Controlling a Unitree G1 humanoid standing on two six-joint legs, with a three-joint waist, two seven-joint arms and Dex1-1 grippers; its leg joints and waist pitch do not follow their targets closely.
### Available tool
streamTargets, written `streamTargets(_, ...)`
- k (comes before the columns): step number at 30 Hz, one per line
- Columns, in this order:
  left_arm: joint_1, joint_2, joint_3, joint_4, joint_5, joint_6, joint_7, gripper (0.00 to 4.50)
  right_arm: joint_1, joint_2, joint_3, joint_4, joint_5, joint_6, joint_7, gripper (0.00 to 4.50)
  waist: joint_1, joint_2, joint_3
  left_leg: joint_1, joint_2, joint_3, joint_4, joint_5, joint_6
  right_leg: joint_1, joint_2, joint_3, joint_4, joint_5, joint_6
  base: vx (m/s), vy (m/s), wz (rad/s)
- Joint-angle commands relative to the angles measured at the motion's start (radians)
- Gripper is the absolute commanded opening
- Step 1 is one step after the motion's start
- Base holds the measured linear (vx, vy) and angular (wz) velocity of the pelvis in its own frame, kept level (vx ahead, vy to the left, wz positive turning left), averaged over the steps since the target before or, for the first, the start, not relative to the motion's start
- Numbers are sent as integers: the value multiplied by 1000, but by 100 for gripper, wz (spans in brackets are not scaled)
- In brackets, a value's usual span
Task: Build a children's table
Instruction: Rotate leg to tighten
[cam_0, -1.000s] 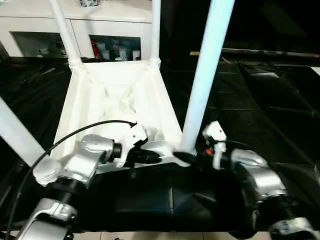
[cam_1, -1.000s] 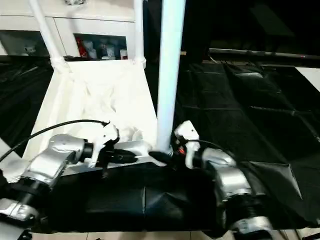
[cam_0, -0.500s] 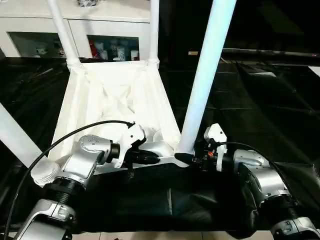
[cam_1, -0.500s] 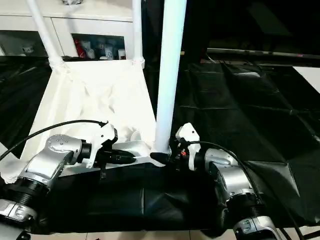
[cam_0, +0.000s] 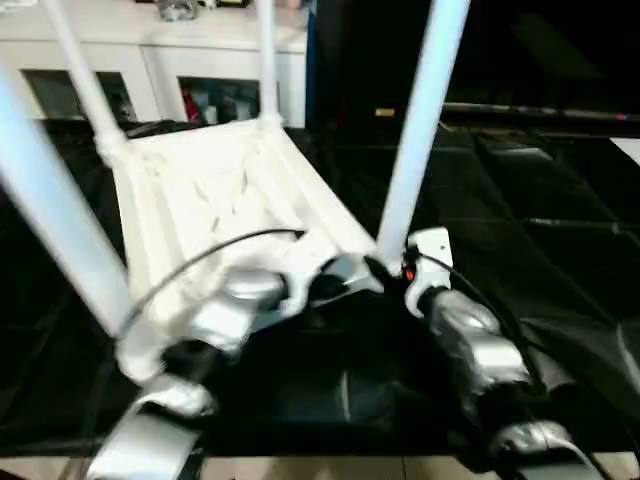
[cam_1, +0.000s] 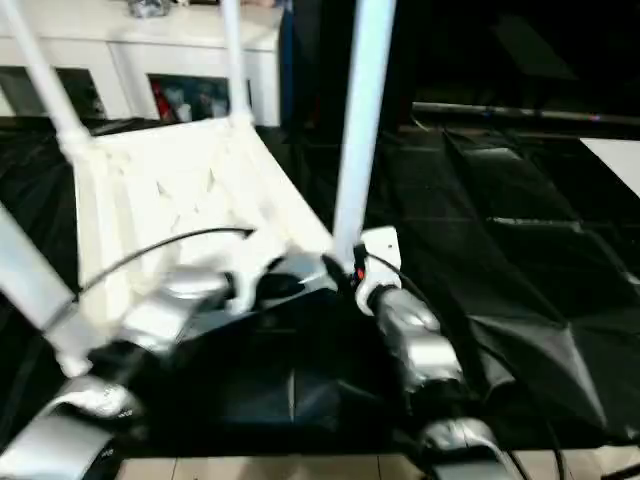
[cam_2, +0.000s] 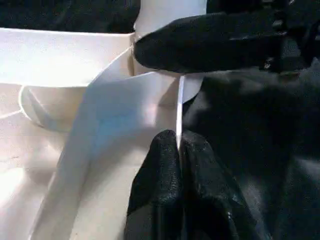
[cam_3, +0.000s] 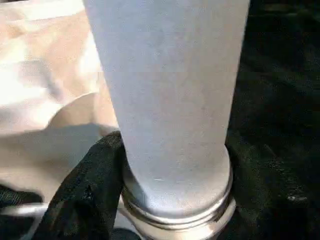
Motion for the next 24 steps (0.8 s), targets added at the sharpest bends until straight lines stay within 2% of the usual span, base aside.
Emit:
streamTargets(1,17,-55,-33,49,-10,-25,16,0,-1,42,59,54,-53,-20,-13,270,2,-11,-40,-1,39,-23,-68,-257,29,28,-52,37,-95,-328,-138,0,0,0)
streamTargets(3,15,-54,-34,51,-8,-32,2,0,-2,51,69,51,-64,-61,1,270,1,-15,-42,-3,39,-22,-67,-249,39,29,-52,37,-94,-294,-145,0,0,0)
streamTargets(6,20,-43,-22,34,-26,-32,-30,0,4,53,44,30,-16,-81,65,270,4,-17,-41,-5,38,-21,-65,-246,55,32,-54,37,-94,-295,-150,0,0,0)
streamTargets(8,23,-33,-19,31,-34,-36,-49,0,7,43,41,17,-2,-95,94,340,5,-16,-41,-6,39,-21,-66,-231,59,33,-53,37,-92,-279,-152,0,0,0)
streamTargets(11,42,-1,-21,6,-56,-50,-124,0,16,9,41,-4,14,-117,155,352,5,-17,-42,-8,40,-20,-65,-222,71,35,-54,36,-89,-252,-165,0,0,0)
streamTargets(12,61,21,-28,-21,-68,-61,-181,0,23,-9,39,-19,34,-104,209,368,5,-19,-42,-10,41,-21,-66,-223,78,37,-54,35,-89,-252,-170,0,0,0)
streamTargets(13,89,51,-33,-62,-91,-64,-261,0,37,-44,43,-45,58,-73,303,386,6,-16,-42,-12,42,-22,-65,-216,85,39,-55,35,-88,-248,-171,0,0,0)
streamTargets(14,89,51,-33,-62,-91,-64,-261,0,37,-44,43,-45,58,-73,303,386,6,-16,-42,-12,43,-21,-64,-213,90,39,-55,35,-87,-240,-175,0,0,0)
streamTargets(15,109,77,-32,-95,-110,-55,-313,0,56,-85,64,-78,69,-52,396,386,5,-15,-40,-10,44,-19,-64,-210,95,35,-53,36,-88,-238,-182,0,0,0)
streamTargets(16,109,77,-32,-95,-110,-55,-313,0,56,-85,64,-78,69,-52,396,386,7,-15,-42,-10,45,-20,-62,-209,98,39,-54,35,-86,-232,-185,0,0,0)
streamTargets(17,119,90,-32,-110,-117,-53,-338,0,67,-107,75,-94,74,-43,442,386,9,-12,-41,-7,47,-17,-62,-202,100,33,-54,37,-85,-224,-193,0,0,0)
streamTargets(18,140,130,-26,-147,-144,-29,-402,0,92,-165,93,-143,102,-15,564,386,14,-12,-40,-7,48,-18,-62,-201,99,36,-54,37,-83,-216,-196,0,0,0)
streamTargets(19,142,134,-24,-151,-147,-26,-408,0,94,-171,94,-148,105,-11,575,386,18,-12,-41,-8,47,-18,-62,-199,102,39,-53,37,-81,-206,-194,0,0,0)
streamTargets(21,151,169,-14,-172,-167,-10,-447,0,101,-212,98,-166,117,1,650,386,19,-10,-42,-7,48,-18,-61,-183,102,37,-51,36,-75,-170,-209,0,0,0)
streamTargets(24,151,203,3,-174,-169,-7,-471,0,99,-239,112,-172,123,20,716,386,17,-11,-41,-7,46,-17,-62,-196,93,37,-53,36,-78,-196,-214,0,0,0)
